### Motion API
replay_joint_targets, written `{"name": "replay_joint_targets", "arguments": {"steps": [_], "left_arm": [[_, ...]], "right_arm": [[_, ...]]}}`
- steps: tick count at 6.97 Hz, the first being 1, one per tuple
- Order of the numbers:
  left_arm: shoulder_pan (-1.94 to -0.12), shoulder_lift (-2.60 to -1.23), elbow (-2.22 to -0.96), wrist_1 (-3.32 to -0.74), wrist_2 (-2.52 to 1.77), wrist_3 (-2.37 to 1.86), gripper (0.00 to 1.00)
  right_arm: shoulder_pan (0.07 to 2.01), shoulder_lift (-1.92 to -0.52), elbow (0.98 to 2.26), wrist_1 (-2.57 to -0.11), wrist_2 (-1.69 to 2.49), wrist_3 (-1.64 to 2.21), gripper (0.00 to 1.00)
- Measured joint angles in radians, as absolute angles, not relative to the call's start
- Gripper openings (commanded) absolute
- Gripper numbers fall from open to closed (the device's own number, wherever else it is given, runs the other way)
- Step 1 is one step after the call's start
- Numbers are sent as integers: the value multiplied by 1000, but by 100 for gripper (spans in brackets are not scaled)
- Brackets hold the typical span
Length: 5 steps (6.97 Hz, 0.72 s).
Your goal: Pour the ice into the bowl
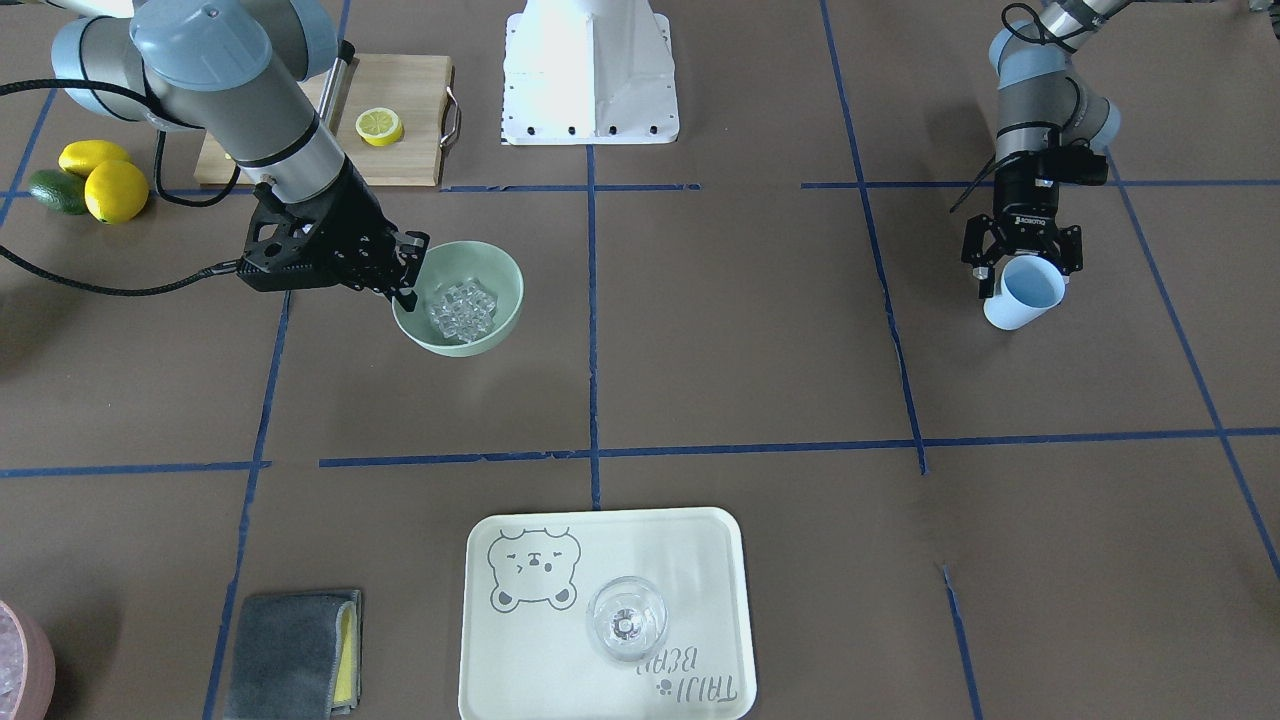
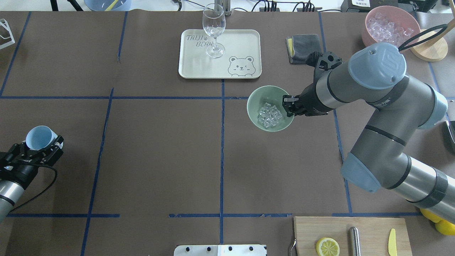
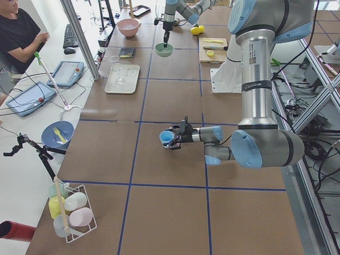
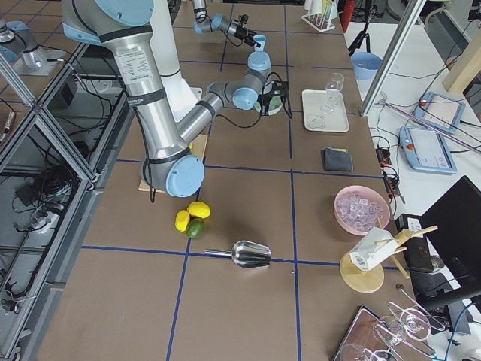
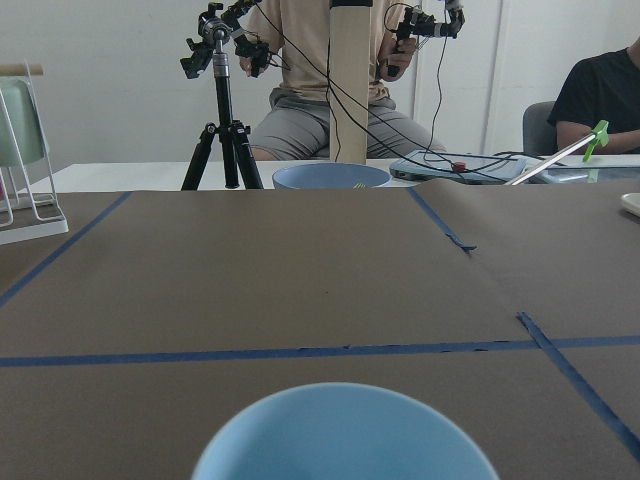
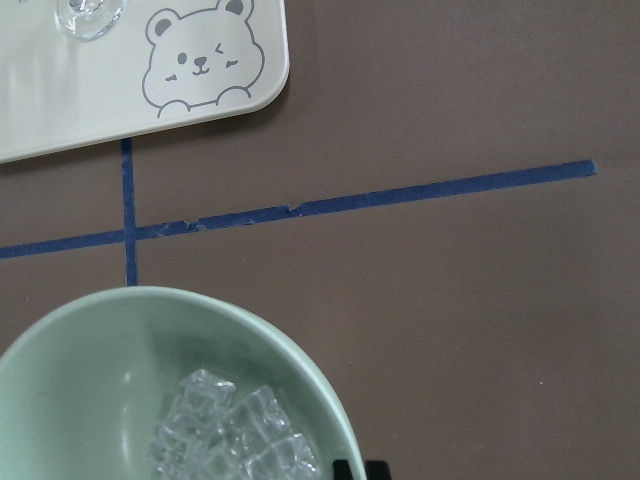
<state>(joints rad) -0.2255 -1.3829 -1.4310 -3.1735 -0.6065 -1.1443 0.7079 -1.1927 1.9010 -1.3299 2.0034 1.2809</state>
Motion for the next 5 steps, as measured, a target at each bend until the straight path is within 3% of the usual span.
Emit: {"name": "replay_joint_targets", "arguments": {"steps": [5], "left_arm": [[-255,-1298,-1530,-3189,-671,-1110,100]], "right_arm": [[707,-1197,1905,-1330,2003,1281,0]]}}
